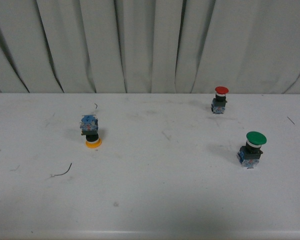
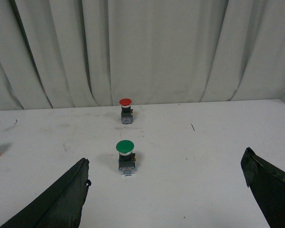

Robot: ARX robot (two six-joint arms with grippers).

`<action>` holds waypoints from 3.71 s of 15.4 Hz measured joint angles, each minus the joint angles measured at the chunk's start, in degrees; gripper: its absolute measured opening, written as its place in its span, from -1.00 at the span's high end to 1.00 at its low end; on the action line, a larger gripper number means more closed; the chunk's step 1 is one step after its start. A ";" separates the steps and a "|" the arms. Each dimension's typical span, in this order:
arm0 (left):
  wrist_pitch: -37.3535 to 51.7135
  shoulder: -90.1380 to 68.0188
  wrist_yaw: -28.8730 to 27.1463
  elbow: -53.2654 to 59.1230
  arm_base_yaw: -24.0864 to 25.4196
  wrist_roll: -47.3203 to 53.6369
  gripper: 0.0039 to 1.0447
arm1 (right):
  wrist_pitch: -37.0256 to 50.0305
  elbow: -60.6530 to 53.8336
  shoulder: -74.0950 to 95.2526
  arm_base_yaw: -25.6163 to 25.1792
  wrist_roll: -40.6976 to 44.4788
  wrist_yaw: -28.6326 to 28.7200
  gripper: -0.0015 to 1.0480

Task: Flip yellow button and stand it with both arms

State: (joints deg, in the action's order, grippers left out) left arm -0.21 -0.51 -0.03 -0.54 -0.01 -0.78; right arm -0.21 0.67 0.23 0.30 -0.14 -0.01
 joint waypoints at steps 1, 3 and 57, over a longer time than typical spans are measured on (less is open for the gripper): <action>0.00 0.00 0.00 0.00 0.00 0.00 -0.88 | 0.00 0.00 0.00 0.00 0.00 0.00 -0.87; 0.00 0.00 0.00 0.00 0.00 0.00 -0.88 | 0.00 0.00 0.00 0.00 0.00 0.00 -0.87; -11.06 -128.37 -3.41 -86.14 -9.03 -5.33 -0.02 | 0.02 0.00 -0.02 0.00 0.00 0.00 -0.87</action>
State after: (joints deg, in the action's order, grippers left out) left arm -11.27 -128.88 -3.44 -86.67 -9.04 -6.11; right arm -0.19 0.67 0.21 0.30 -0.14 -0.01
